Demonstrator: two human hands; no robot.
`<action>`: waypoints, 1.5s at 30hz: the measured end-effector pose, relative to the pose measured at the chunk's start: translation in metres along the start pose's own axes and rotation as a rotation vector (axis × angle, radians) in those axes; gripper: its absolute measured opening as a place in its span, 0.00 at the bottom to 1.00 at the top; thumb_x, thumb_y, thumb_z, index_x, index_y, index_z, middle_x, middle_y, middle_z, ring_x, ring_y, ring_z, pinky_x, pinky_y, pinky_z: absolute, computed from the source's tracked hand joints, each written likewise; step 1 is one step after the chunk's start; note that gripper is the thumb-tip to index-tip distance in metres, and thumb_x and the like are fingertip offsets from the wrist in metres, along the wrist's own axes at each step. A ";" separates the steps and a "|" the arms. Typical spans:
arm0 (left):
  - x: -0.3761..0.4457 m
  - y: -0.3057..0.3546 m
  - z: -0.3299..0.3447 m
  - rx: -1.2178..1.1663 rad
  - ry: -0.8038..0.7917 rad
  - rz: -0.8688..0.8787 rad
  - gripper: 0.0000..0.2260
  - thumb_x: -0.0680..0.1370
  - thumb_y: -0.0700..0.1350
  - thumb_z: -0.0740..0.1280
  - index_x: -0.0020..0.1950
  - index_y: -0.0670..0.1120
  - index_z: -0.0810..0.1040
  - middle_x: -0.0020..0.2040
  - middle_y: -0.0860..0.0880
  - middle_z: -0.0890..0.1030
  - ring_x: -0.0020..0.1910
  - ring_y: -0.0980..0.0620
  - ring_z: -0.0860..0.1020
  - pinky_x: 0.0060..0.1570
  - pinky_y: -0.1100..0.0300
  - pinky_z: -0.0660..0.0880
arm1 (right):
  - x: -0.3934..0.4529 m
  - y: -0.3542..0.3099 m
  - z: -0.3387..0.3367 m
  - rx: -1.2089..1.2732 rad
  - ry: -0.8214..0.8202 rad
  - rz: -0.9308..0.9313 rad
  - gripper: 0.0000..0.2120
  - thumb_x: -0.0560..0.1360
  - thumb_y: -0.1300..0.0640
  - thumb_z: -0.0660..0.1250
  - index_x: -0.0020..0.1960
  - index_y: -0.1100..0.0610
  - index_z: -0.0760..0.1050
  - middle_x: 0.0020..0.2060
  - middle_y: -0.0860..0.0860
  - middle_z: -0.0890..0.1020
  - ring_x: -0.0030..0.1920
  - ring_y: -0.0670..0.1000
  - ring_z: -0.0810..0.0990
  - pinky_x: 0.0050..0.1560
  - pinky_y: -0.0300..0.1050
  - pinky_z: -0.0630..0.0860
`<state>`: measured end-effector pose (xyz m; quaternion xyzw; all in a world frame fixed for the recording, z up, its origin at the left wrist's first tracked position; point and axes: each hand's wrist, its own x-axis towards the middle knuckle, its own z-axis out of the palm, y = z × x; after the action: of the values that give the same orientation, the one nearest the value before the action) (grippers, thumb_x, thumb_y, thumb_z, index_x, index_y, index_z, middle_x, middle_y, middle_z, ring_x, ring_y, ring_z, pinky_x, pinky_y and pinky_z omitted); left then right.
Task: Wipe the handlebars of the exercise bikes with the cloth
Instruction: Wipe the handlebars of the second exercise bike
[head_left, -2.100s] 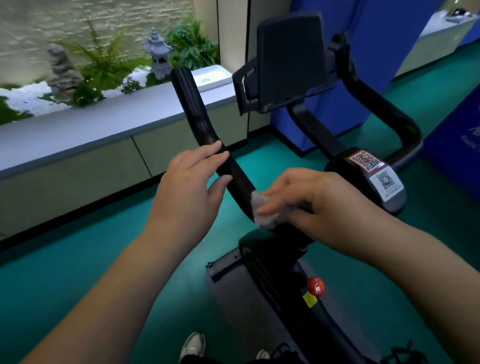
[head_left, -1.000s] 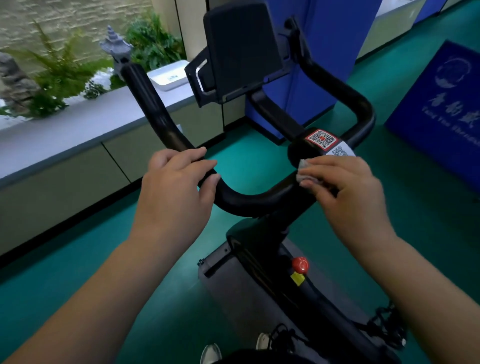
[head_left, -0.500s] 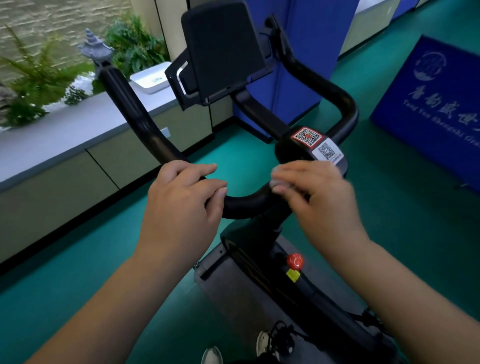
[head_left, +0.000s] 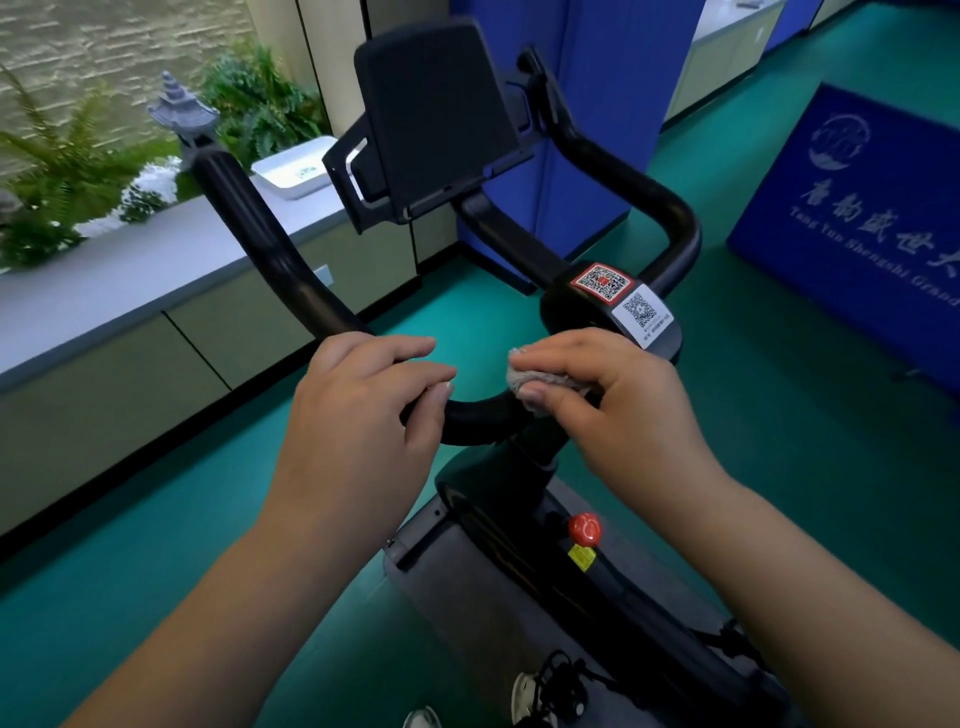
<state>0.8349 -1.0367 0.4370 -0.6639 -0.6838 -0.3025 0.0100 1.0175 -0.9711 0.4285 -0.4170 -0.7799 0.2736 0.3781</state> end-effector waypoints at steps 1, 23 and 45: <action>0.001 0.006 -0.005 -0.065 -0.003 -0.023 0.09 0.77 0.49 0.63 0.50 0.52 0.83 0.49 0.59 0.81 0.51 0.57 0.75 0.56 0.69 0.64 | 0.000 -0.006 0.001 0.081 0.037 0.022 0.10 0.71 0.61 0.73 0.52 0.54 0.83 0.49 0.47 0.81 0.52 0.41 0.77 0.54 0.31 0.71; 0.068 0.025 -0.053 -0.050 -0.113 -0.128 0.13 0.69 0.49 0.72 0.51 0.61 0.77 0.42 0.62 0.78 0.38 0.63 0.76 0.38 0.66 0.70 | 0.024 0.020 -0.029 -0.124 0.061 -0.035 0.15 0.72 0.60 0.69 0.58 0.51 0.77 0.58 0.44 0.73 0.63 0.43 0.70 0.64 0.32 0.65; 0.092 0.059 0.061 -0.168 -0.347 -0.206 0.12 0.70 0.62 0.65 0.44 0.57 0.79 0.39 0.55 0.80 0.41 0.56 0.76 0.41 0.55 0.74 | 0.036 0.073 -0.041 -0.124 -0.062 -0.055 0.19 0.68 0.54 0.74 0.58 0.48 0.78 0.64 0.46 0.70 0.69 0.48 0.65 0.69 0.50 0.63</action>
<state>0.9011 -0.9310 0.4489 -0.6310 -0.7120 -0.2391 -0.1941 1.0703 -0.8990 0.4099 -0.4092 -0.8178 0.2272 0.3348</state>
